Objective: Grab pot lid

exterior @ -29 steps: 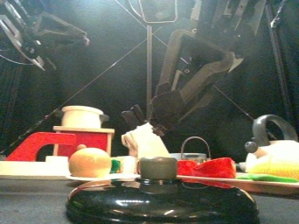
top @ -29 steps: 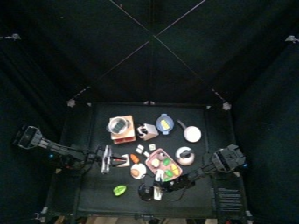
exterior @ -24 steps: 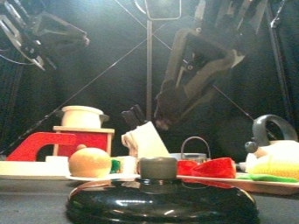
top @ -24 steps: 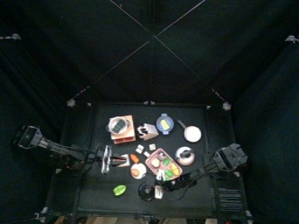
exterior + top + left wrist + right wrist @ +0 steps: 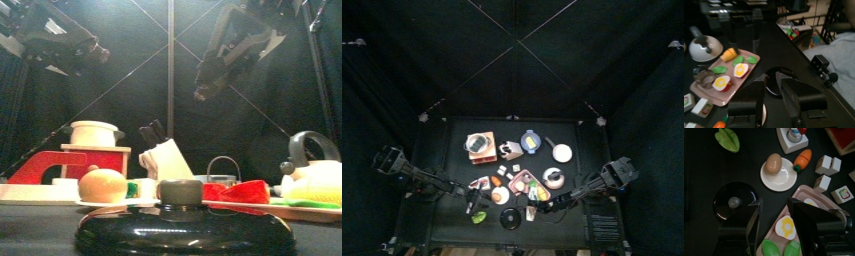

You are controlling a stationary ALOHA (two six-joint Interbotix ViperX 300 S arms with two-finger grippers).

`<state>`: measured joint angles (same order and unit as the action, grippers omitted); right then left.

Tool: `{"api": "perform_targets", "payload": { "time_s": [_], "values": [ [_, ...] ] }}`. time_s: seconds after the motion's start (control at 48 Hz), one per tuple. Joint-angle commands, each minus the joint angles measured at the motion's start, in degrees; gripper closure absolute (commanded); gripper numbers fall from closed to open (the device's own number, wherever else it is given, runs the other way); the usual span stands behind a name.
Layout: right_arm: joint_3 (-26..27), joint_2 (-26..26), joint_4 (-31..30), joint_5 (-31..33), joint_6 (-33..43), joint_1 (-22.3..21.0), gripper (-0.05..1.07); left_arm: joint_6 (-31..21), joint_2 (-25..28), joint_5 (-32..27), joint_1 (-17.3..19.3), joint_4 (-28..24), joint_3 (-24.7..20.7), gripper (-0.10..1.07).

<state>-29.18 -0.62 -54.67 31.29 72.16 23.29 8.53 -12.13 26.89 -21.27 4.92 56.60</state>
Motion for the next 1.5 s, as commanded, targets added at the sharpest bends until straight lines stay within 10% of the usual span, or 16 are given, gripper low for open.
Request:
{"api": "perform_targets", "payload": {
  "time_s": [0.0,0.375,0.896,1.479],
  "values": [
    [0.4,-2.6,-0.4,1.0,-0.1,-1.2,0.22,-0.1,4.7,-1.3,-0.8,-0.3,-4.8,0.24],
    [-4.8,-10.1,-0.8,5.4,3.3,-2.3,0.23,-0.4,14.9,-2.4,-2.9,1.8,-13.8,0.12],
    [-18.2,-20.4,-19.3,4.7,30.4,-3.3,0.23,-0.2,24.7,-3.0,-3.6,8.8,-19.7,0.12],
    [-18.6,-19.1,-20.0,4.6,30.8,-3.3,0.23,0.0,29.3,-3.1,-3.9,9.8,-21.7,0.13]
  ]
}}
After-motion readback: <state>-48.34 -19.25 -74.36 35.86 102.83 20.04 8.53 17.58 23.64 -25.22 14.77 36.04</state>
